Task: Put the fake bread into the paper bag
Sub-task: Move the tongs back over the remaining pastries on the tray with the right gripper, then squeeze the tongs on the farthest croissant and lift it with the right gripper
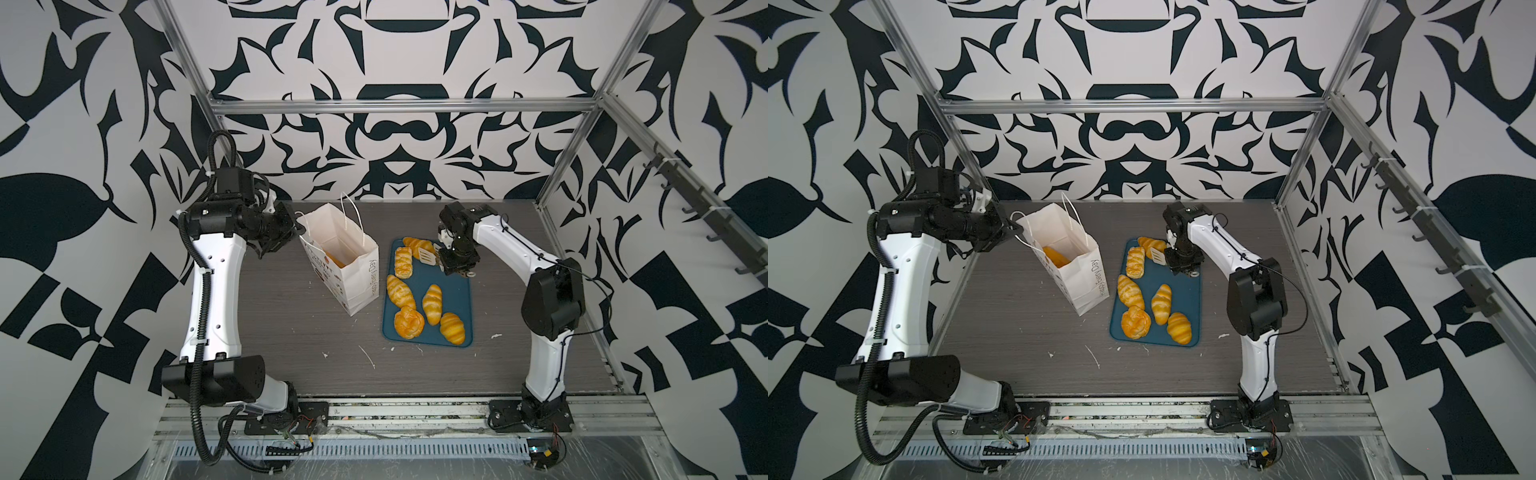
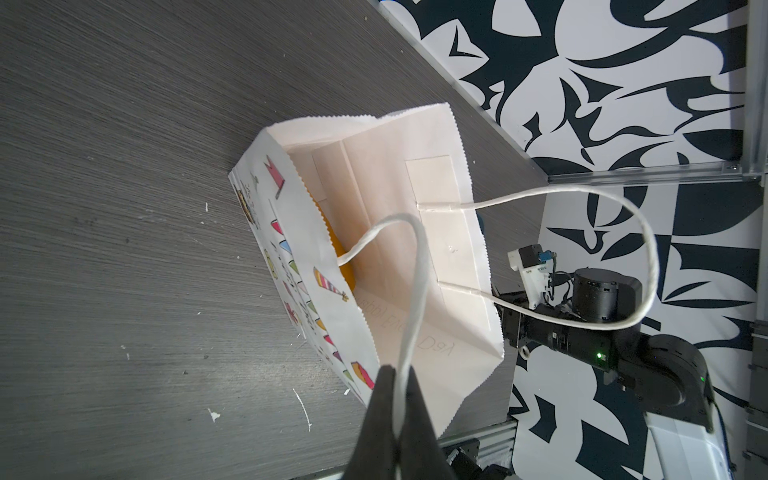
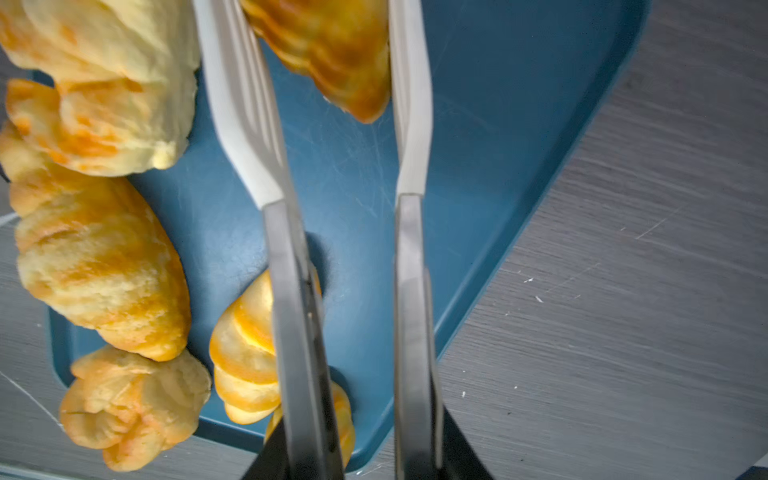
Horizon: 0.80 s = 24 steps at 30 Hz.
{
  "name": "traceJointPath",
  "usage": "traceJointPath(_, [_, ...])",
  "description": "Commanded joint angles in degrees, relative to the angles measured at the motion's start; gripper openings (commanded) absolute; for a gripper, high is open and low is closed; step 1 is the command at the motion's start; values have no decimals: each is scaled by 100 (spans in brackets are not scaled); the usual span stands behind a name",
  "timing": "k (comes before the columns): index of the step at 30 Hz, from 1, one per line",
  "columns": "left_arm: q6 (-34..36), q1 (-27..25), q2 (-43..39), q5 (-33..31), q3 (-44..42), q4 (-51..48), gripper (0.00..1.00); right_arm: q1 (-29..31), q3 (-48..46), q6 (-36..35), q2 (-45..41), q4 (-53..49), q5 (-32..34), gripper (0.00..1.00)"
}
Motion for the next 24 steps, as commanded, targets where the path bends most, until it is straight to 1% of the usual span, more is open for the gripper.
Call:
traceJointPath(1, [-43, 32, -68, 85, -20, -111, 0, 33, 8, 2, -307, 161, 27, 34])
traceJointPath(6, [-52, 32, -68, 97, -23, -102, 0, 45, -125, 11, -483, 203, 62, 27])
traceJointPath(19, [-59, 32, -84, 106, -20, -108, 0, 42, -509, 82, -1285, 181, 66, 26])
traceJointPath(24, [-56, 40, -89, 109, -34, -102, 0, 46, -660, 178, -1634, 141, -36, 26])
